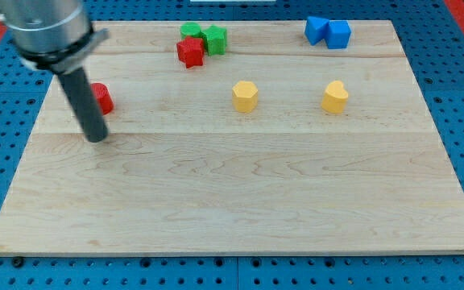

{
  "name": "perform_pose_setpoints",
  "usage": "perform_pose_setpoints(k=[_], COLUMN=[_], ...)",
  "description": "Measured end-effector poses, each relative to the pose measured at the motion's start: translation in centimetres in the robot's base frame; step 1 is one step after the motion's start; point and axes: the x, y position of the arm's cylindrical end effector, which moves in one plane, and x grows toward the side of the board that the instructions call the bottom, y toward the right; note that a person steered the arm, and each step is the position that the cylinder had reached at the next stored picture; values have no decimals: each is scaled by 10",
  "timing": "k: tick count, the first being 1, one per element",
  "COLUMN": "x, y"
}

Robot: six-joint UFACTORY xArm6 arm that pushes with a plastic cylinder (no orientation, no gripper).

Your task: Push the red circle into the red star

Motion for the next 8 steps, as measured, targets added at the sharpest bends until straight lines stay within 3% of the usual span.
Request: perform_pose_setpoints(k=[2, 3, 4, 6, 8], x=[-11, -39, -65, -97, -80], y=[-33, -24, -7, 100, 107])
